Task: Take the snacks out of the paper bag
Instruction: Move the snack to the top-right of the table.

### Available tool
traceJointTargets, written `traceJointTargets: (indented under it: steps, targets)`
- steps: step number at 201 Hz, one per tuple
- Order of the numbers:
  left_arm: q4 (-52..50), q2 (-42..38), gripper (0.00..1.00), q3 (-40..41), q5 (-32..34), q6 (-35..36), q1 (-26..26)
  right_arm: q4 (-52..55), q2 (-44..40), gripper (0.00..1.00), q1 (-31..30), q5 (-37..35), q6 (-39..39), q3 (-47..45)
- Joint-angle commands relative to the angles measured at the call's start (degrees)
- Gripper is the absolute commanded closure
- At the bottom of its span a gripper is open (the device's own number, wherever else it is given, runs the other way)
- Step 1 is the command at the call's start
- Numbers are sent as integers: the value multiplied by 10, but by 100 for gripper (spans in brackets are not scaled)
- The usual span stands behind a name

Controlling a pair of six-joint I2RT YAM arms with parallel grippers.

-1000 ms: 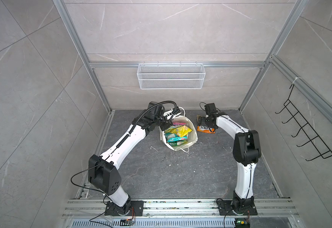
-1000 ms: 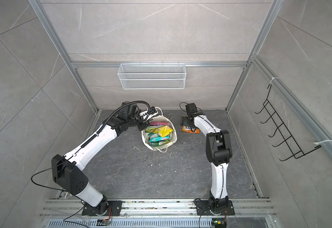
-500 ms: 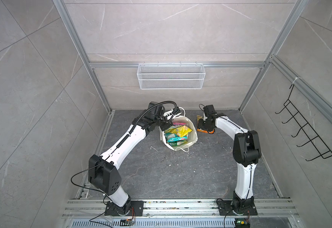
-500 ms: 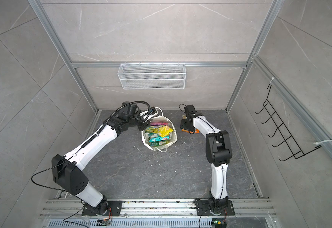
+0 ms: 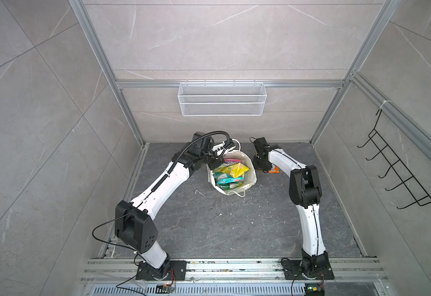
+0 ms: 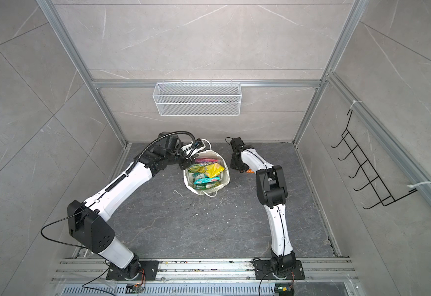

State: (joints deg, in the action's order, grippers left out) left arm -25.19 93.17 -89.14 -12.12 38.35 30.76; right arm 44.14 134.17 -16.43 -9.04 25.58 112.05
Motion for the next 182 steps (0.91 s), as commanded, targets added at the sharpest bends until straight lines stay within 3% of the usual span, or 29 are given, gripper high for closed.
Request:
traceJointTargets:
  steps: [1, 76, 124, 151, 182]
  targets:
    - [30, 0, 100, -31, -19, -3, 5, 34, 20, 57, 0, -32, 12, 22]
    - [32, 1, 100, -31, -22, -6, 5, 47, 42, 67, 13, -42, 7, 52]
    - [31, -3, 100, -31, -21, -6, 7, 53, 41, 68, 17, -40, -6, 74]
    - [30, -5, 100, -31, -25, -6, 7, 34, -25, 63, 13, -18, -19, 49]
    - [29, -5, 100, -34, -27, -7, 7, -35, -172, 61, 1, 29, -50, -34]
